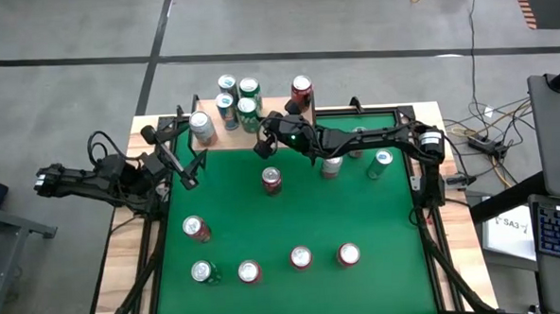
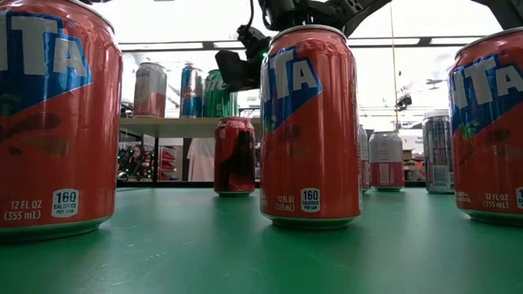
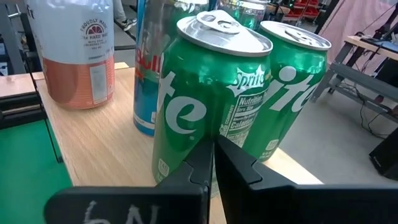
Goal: Place canned beverage on shelf
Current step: Put the white and red can on the shelf
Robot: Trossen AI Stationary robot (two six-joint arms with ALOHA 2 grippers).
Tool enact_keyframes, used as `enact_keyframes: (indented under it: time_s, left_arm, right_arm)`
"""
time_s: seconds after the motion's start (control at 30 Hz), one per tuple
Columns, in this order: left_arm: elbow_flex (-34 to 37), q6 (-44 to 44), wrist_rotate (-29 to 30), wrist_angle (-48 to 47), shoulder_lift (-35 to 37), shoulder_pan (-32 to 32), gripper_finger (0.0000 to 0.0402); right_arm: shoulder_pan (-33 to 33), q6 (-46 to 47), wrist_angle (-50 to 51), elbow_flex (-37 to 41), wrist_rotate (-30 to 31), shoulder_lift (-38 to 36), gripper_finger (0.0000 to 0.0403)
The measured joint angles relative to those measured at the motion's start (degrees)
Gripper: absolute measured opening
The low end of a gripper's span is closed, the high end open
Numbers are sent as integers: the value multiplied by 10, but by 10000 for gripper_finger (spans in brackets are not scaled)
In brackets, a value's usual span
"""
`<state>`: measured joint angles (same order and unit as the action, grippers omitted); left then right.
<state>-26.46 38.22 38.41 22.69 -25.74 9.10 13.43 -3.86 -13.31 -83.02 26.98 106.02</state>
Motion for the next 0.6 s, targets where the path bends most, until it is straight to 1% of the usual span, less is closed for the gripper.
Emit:
enact_keyframes:
  time_s: [0.1, 0.47, 0.6]
  left_arm:
    - [0, 0, 0, 0, 0, 0, 326]
    - [0, 1, 1, 0, 0, 0, 326]
    - [0, 1, 0, 5, 0, 0, 326]
  right_arm:
    - [0, 16, -15, 0, -1, 5, 9]
    - [-4, 14, -15, 0, 1, 6, 9]
    - [-20, 14, 8, 0, 2, -9, 9]
